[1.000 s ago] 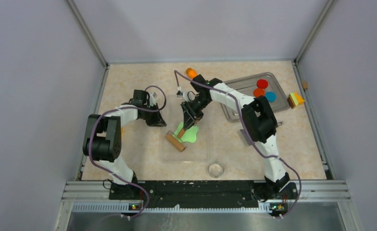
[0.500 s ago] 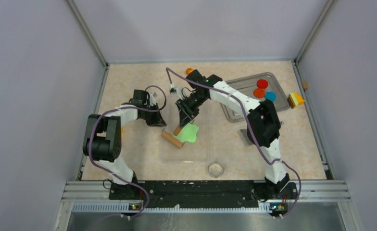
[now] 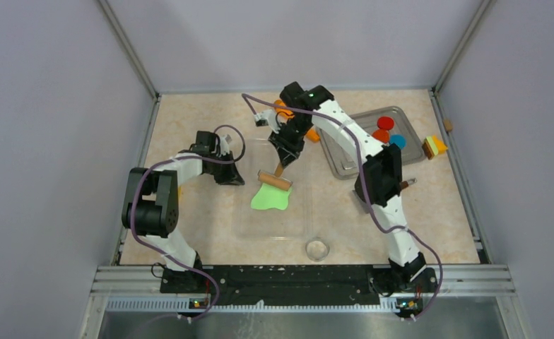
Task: Roll out the dumpling wrappers from the dough
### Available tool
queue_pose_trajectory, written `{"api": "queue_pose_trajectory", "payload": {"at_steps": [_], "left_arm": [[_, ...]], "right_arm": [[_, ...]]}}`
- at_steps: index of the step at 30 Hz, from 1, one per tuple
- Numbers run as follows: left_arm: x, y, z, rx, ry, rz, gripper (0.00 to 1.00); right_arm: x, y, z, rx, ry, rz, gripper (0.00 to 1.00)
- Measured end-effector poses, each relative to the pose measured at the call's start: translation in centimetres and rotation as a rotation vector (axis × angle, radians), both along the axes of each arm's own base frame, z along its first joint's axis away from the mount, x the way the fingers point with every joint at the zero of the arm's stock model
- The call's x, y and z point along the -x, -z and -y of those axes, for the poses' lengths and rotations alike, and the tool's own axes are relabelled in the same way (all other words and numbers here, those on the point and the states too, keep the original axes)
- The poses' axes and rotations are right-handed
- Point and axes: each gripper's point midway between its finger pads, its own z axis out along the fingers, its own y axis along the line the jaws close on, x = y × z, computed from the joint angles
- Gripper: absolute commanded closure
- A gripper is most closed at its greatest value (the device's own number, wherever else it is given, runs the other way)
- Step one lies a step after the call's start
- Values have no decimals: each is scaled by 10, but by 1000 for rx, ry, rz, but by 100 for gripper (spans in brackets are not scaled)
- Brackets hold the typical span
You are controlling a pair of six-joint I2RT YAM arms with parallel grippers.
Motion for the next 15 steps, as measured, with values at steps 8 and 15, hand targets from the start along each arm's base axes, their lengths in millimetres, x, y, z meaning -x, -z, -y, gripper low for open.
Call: {"api": "queue_pose_trajectory", "payload": {"at_steps": [8,15], "left_arm": [[2,1,0,-2,2,-7,100],[2,3,1,3,3,-18,100]], "right_arm": [[2,12,-9,171,-140,213,100],[47,4,-38,198,-346,385,100]]}}
